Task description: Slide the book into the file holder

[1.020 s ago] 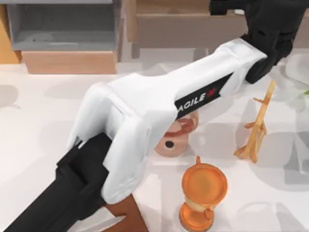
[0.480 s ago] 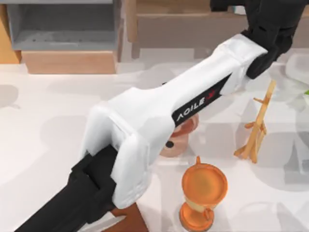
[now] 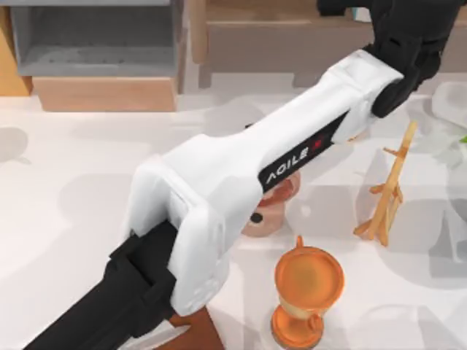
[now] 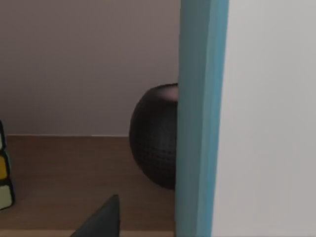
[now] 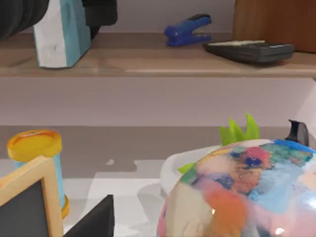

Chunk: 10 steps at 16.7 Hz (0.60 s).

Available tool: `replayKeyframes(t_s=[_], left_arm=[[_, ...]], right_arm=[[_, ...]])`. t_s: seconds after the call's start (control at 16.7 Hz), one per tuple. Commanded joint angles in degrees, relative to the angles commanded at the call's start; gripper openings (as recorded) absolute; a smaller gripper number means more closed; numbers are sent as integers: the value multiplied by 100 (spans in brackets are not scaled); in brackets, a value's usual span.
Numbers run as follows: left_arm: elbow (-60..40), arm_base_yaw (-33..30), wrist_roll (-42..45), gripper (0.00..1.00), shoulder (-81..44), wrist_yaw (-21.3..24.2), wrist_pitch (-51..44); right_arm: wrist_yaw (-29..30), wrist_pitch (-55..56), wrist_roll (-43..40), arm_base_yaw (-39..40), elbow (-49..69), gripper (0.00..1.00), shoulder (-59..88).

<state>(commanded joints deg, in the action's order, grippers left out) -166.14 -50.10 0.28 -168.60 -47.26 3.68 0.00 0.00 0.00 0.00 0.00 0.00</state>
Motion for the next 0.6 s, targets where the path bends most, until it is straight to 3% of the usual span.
replayKeyframes(t_s=[0.6], left_arm=[[0,0,0,10,0,0,0]], right_arm=[[0,0,0,0,0,100,0]])
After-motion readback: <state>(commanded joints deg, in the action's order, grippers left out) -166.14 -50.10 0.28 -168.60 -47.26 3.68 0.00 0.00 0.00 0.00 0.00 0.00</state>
